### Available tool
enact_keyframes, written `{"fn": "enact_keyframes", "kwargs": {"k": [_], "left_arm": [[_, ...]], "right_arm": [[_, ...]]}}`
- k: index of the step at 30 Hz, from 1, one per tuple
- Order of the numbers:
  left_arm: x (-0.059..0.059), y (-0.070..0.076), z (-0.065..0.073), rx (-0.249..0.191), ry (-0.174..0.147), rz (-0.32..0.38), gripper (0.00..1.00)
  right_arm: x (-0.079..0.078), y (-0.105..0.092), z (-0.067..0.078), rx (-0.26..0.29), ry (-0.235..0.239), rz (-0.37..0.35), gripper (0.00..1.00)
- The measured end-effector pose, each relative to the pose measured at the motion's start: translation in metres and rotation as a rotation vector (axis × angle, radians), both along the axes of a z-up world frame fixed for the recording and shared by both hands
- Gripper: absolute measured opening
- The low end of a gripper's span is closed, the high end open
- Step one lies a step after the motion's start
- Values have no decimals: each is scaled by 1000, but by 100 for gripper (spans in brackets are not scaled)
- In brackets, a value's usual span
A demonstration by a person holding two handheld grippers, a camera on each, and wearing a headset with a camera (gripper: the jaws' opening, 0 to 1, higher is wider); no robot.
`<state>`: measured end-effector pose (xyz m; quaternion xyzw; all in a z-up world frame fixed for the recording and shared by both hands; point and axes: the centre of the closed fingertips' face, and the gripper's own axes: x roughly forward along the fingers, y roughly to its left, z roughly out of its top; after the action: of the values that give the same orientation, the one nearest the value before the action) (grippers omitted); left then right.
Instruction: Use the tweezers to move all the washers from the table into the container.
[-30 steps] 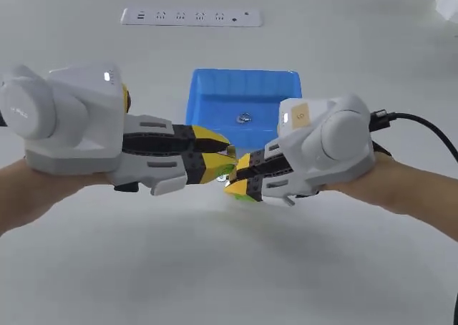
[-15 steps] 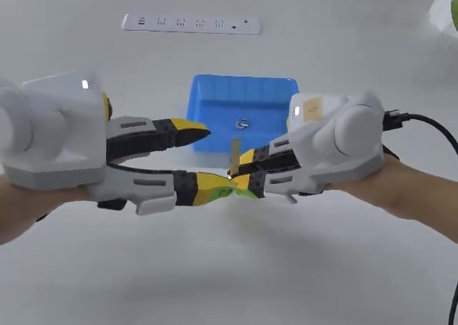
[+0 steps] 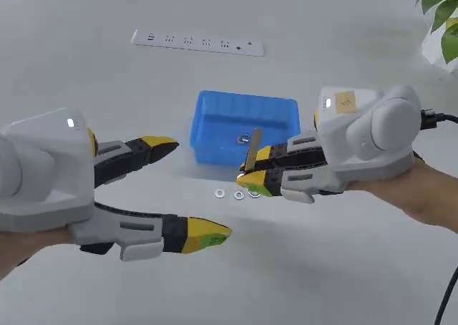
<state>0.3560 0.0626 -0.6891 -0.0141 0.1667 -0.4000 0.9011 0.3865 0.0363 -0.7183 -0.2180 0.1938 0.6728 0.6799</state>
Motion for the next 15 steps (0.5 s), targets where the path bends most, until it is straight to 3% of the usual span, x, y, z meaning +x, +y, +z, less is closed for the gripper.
{"fn": "enact_keyframes", "kwargs": {"k": [3,12,15], "left_arm": [[-2,1,1,-23,4,25,99],[-7,1,1,-36,1,51,99],[-11,-1,0,-31,0,32,99]], "right_arm": [[2,-1,9,9,-6,-2,10],[7,-1,37,45,-14,-10,10],[13,-1,47,50,-32,-9,10]]}}
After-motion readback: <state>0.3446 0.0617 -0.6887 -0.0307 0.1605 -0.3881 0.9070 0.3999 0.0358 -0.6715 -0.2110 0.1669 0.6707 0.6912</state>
